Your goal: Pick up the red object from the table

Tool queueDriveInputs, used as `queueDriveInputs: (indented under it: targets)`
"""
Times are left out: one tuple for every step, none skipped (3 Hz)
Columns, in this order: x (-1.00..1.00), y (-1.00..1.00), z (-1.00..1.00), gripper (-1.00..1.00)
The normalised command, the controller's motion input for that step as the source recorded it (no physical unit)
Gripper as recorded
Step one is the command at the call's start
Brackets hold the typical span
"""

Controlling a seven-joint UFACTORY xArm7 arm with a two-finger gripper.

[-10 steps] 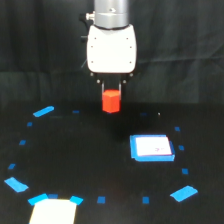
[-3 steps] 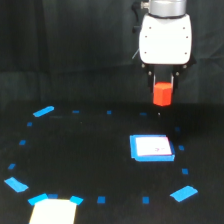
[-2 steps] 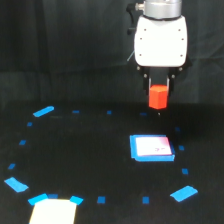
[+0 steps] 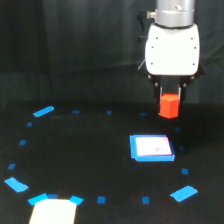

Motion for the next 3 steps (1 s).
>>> queueDriveInputs:
  targets:
    - [0.43,-0.15,0.0,-0.4]
    - [0.74,-0.22,0.36,-0.58]
    - [0.63,0.03,-0.09,-0.88]
